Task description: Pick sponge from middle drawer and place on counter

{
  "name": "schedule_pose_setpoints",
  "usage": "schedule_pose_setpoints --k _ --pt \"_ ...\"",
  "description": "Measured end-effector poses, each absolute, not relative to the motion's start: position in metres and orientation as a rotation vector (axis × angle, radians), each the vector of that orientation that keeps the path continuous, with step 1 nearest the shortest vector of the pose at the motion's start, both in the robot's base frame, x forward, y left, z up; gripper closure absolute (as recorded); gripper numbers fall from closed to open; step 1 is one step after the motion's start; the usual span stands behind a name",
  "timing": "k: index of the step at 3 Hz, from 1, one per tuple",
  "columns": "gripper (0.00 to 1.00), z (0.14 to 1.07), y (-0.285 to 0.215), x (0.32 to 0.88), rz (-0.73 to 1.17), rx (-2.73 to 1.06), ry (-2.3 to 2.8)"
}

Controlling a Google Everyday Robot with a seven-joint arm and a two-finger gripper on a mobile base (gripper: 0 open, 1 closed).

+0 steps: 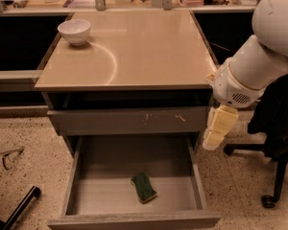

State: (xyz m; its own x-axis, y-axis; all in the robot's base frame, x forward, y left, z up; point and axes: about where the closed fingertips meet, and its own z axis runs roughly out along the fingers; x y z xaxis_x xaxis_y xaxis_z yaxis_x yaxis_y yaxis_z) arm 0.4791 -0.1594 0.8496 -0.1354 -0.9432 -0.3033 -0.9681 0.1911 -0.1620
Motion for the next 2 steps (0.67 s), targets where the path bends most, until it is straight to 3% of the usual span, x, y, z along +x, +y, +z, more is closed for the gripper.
schedule_pose_setpoints --k 2 --pt "0.00 0.755 -0.119 0.467 0.115 -1.817 2.156"
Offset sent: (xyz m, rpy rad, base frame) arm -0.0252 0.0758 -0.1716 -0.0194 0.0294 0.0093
